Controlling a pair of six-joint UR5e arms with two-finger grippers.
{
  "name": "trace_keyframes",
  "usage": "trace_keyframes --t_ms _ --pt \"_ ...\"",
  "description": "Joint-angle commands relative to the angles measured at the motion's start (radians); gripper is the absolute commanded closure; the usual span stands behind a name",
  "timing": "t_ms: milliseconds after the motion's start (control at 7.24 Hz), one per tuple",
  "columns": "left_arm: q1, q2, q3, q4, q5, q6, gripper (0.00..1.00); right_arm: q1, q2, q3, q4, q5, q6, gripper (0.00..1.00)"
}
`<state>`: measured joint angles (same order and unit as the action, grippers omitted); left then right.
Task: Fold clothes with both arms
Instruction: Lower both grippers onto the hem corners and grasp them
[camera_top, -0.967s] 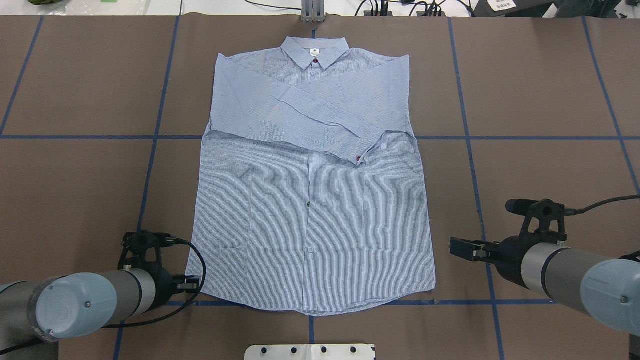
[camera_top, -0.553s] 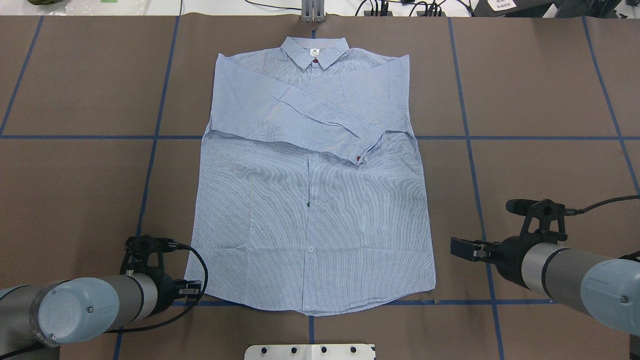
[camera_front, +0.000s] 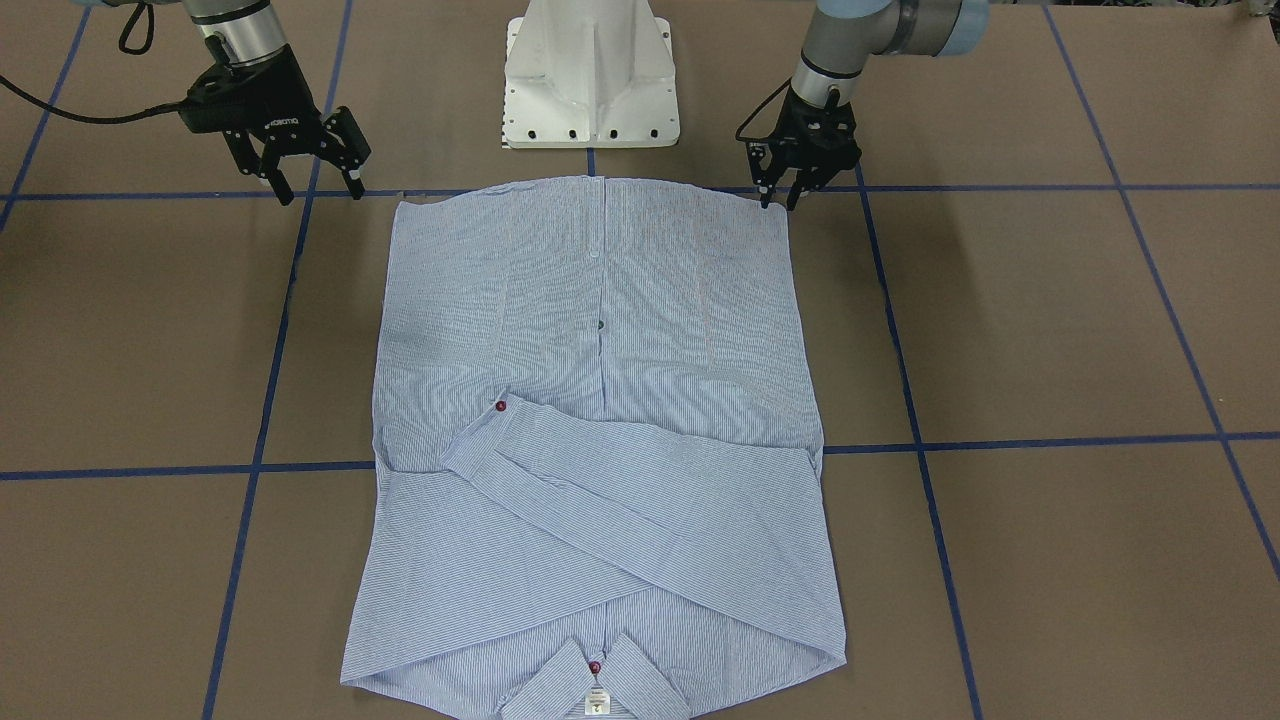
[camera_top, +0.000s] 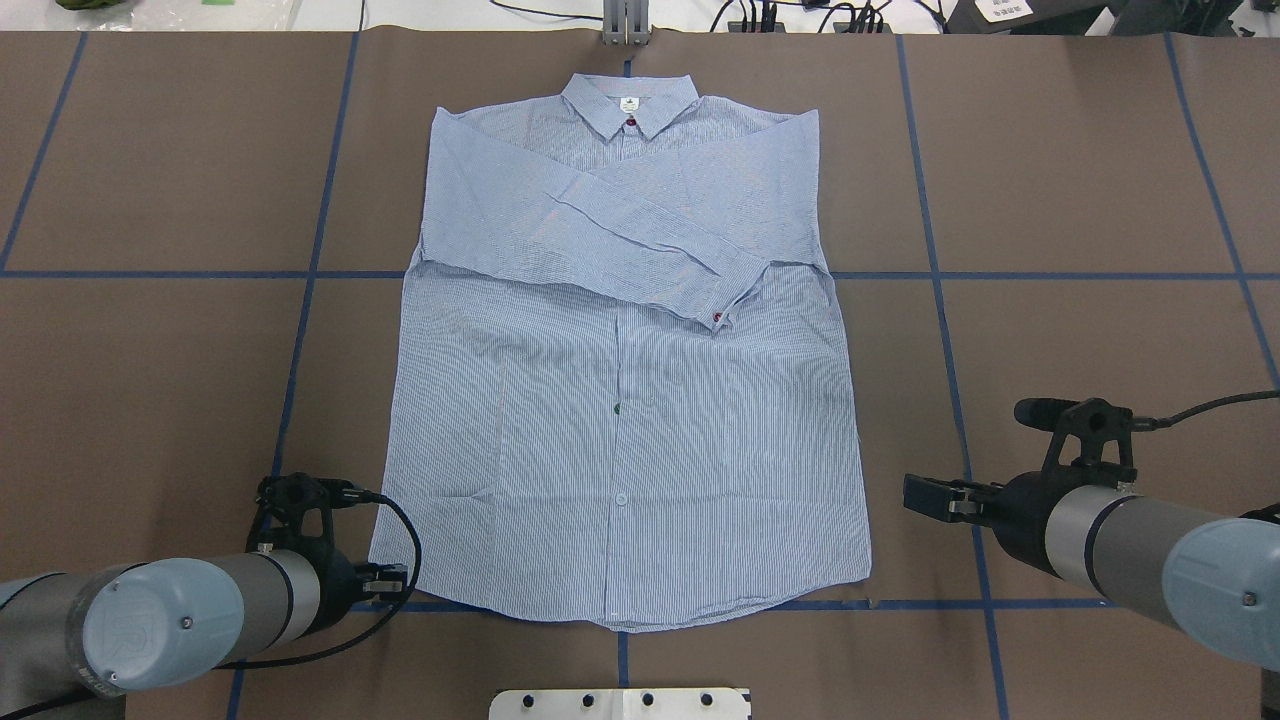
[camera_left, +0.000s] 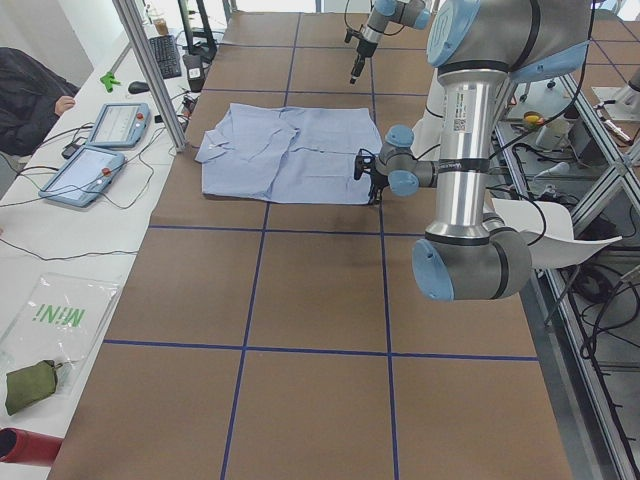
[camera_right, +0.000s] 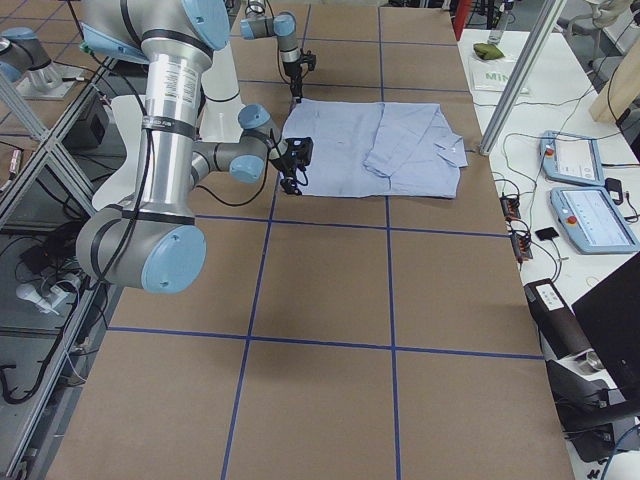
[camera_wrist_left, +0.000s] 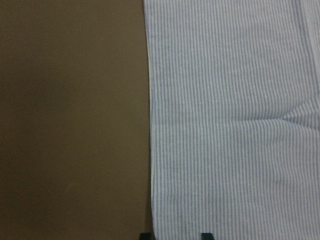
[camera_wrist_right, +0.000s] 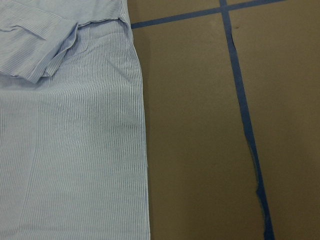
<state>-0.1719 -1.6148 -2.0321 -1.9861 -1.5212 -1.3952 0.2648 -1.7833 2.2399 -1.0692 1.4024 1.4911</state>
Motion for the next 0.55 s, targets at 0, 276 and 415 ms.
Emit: trace_keyframes --t_ms 0,276,415 --pt "0.0 -0.011 0.019 0.001 -0.002 0.007 0.55 -0.001 -0.001 0.0 0.0 0.0 0.0 0.0" --pt "0.0 -0.011 0.018 0.003 -0.002 0.009 0.56 -0.001 -0.001 0.0 0.0 0.0 0.0 0.0" --pt "0.0 -0.011 0.016 0.001 -0.002 0.009 0.76 -0.001 0.001 0.0 0.002 0.0 0.0 0.0"
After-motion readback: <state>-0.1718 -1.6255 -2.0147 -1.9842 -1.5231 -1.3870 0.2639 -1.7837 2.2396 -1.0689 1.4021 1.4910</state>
